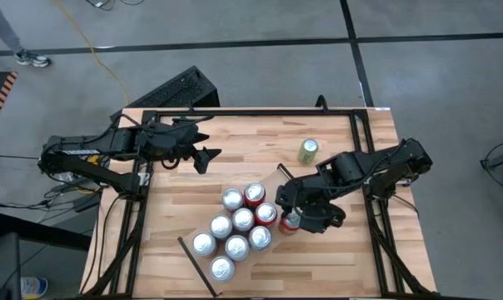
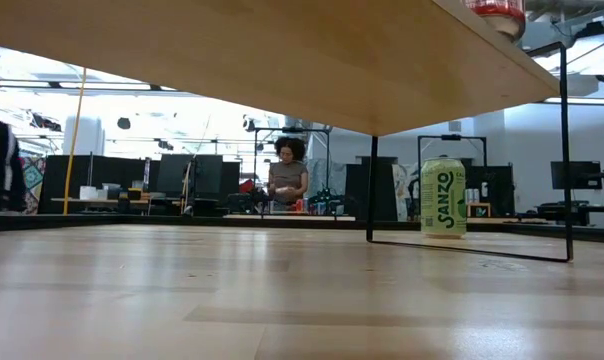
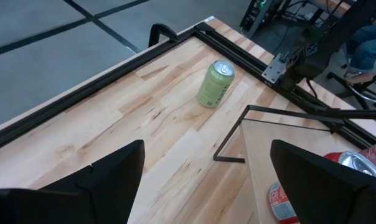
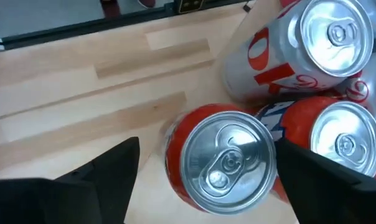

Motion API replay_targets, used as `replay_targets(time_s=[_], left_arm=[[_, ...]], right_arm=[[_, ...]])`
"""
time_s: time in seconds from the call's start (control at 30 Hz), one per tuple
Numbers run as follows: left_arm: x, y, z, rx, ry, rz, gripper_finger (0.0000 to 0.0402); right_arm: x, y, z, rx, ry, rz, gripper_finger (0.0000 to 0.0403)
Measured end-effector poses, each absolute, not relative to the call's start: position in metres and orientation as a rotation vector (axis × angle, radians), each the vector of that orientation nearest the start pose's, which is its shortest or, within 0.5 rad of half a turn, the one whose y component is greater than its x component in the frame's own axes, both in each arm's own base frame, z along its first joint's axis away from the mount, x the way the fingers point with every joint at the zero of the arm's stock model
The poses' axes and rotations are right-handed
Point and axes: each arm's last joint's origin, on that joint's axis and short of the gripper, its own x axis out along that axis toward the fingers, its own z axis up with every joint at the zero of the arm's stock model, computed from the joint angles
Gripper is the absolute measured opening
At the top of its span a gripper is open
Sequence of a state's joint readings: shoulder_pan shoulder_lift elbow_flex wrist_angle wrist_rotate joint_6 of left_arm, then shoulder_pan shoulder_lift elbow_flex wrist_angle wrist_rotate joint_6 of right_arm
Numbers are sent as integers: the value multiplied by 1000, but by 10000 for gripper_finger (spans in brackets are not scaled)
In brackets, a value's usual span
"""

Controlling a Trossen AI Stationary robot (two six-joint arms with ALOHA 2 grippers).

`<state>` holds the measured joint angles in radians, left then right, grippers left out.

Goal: Place canned beverage on shelf
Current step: Put the red soda can on the shelf aligned with the other red soda cans

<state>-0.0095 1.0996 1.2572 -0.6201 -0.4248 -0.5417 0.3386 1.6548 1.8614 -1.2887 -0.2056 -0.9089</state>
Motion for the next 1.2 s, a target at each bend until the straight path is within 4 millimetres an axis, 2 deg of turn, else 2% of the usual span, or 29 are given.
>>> replay_targets(time_s=[0.2,0.47,0.57,0.63,0.73,0.8,0.93,1.07,1.2], left_arm=[[217,10,394,-423,338,520,332],[216,10,393,-418,352,523,332],[216,10,393,-418,353,523,332],[216,10,393,-418,352,523,332],[216,10,393,-419,353,523,332],[216,10,393,-419,353,523,332],[216,10,393,-419,352,523,332],[216,10,393,-419,352,523,332],[216,10,393,-419,351,524,332]], right_arm=[[295,107,392,-865,854,830,342],[289,108,409,-613,894,681,341],[285,105,415,-464,962,578,341],[278,102,418,-297,1060,464,341],[267,96,413,-32,1249,261,340],[266,101,406,102,1296,138,340],[255,121,396,221,1278,-133,340],[245,139,391,228,1224,-260,340],[241,136,397,264,1083,-418,335]])
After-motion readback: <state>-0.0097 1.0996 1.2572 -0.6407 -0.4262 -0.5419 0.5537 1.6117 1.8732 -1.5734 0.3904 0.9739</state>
